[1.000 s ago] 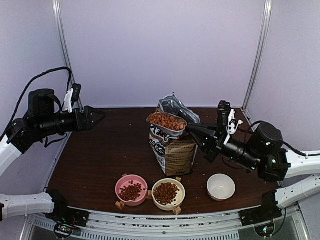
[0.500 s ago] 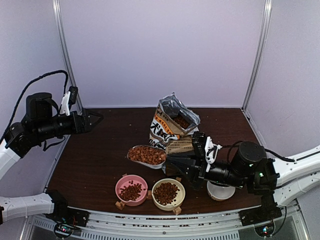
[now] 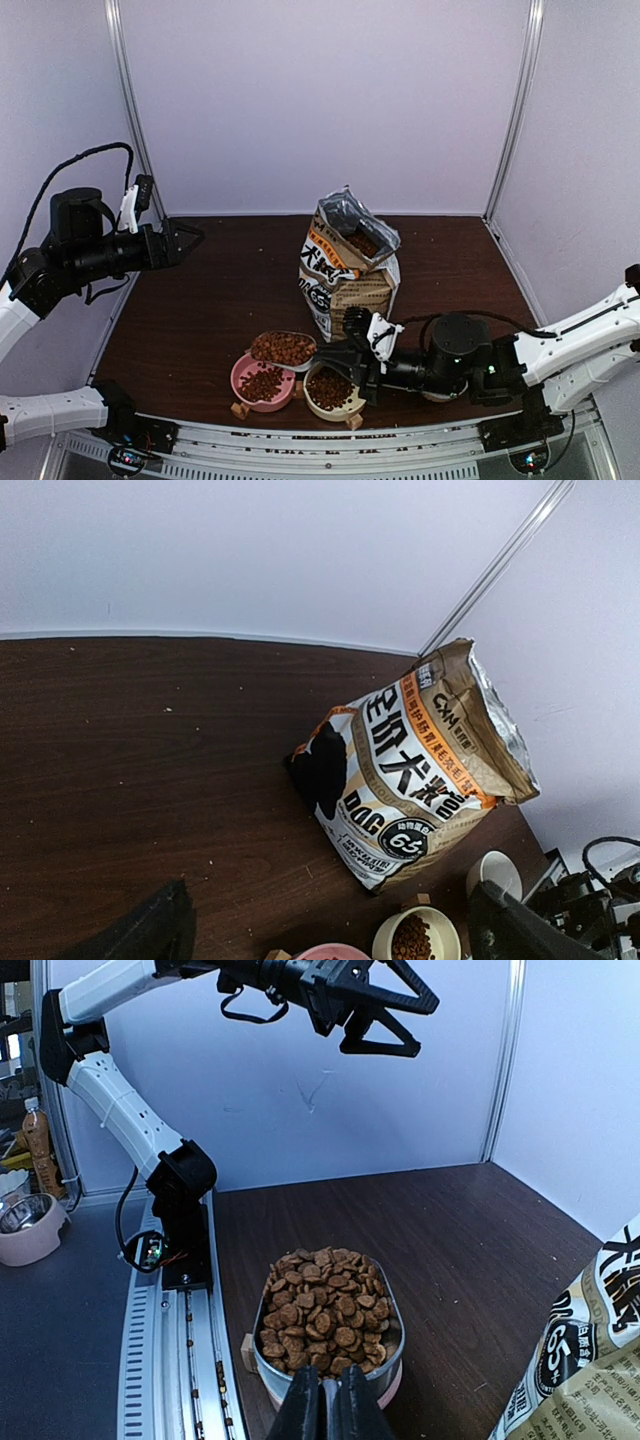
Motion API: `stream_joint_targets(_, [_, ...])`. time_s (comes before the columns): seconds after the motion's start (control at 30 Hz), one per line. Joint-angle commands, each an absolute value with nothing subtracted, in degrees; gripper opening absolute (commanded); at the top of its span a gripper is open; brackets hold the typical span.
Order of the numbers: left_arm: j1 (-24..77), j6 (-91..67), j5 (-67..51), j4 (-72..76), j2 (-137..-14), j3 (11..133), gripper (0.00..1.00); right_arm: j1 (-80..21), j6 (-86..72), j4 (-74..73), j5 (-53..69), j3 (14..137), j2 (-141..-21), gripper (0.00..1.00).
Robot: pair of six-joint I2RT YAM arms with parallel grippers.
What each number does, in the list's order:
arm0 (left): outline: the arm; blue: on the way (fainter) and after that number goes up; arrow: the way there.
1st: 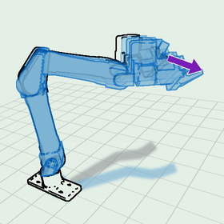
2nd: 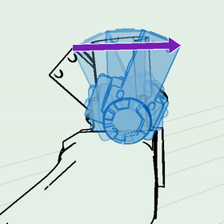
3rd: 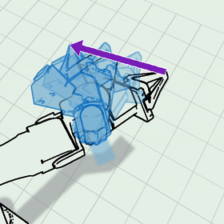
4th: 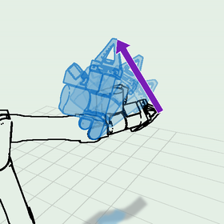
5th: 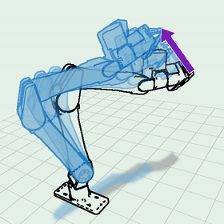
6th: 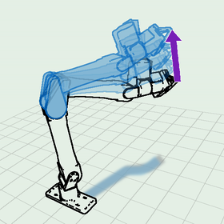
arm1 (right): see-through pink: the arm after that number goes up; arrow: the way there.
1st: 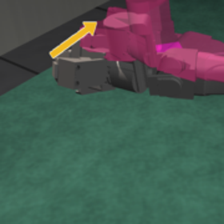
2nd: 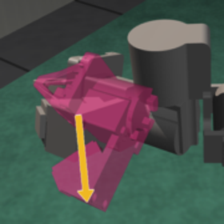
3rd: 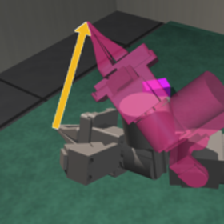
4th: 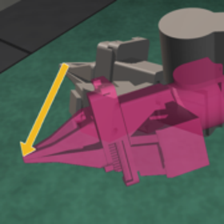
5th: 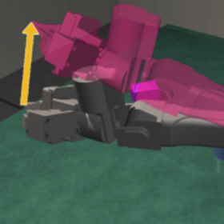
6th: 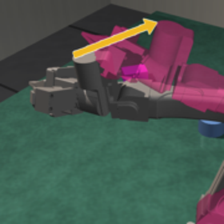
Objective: Serve the pet food
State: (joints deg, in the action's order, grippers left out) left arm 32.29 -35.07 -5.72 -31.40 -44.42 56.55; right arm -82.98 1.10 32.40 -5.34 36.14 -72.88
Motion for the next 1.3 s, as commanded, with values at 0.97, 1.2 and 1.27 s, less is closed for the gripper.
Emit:
stream_joint_targets(0.97, [32.0,-35.3,-5.5,-29.9,-42.7,55.0,0.98,-81.7,-3.1,30.6,-6.3,39.0,-83.8,0.00])
stream_joint_targets(1.2, [31.9,-34.9,-5.8,-30.0,-42.8,55.0,0.98,-81.2,-3.3,27.1,-6.2,40.2,-83.6,0.00])
stream_joint_targets(1.27, [32.0,-34.8,-6.0,-30.0,-42.8,55.2,0.98,-81.2,-3.2,26.2,-6.4,40.5,-83.5,0.00])
